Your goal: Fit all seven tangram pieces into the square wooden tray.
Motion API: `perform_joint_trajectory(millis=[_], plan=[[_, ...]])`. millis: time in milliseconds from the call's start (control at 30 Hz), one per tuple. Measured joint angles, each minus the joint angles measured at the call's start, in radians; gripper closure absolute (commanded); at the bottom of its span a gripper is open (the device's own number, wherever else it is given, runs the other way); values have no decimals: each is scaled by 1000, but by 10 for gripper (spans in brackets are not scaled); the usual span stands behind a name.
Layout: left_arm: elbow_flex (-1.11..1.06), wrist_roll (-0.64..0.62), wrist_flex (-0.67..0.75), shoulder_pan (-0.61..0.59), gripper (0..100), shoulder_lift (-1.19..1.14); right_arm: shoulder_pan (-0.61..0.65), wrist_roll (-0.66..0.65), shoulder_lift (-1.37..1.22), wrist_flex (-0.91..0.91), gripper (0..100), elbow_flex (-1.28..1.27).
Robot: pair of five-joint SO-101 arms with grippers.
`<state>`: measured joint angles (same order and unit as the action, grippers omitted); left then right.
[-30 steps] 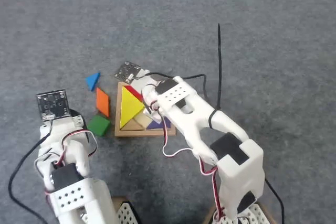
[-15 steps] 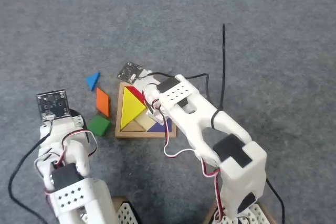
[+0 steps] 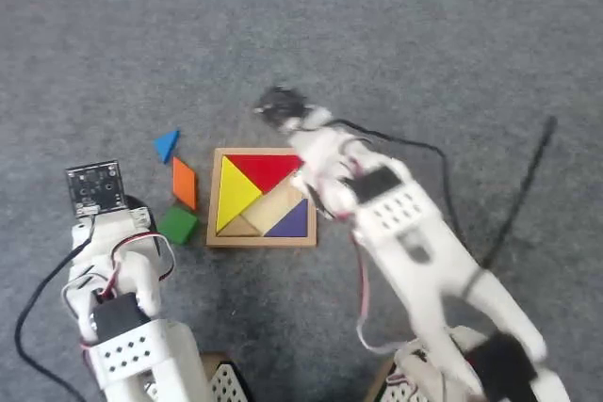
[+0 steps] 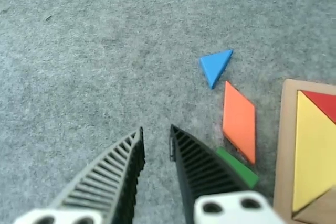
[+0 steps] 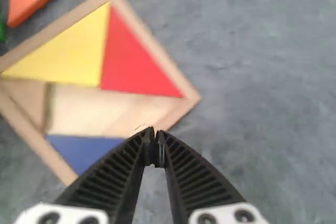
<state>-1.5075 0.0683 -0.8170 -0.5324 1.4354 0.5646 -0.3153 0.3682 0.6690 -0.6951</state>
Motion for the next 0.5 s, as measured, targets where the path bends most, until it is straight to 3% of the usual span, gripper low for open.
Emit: perform_joint_trajectory(millis=[133,267,500], plan=[[3,0,-12,17,815,0,-71,107,69,-153,986,-109],[71,6,-143,114,798,0,-118,198,64,-213,986,-117],[153,34,-316,226,719,2,-117,226,2,-256,986,-117]])
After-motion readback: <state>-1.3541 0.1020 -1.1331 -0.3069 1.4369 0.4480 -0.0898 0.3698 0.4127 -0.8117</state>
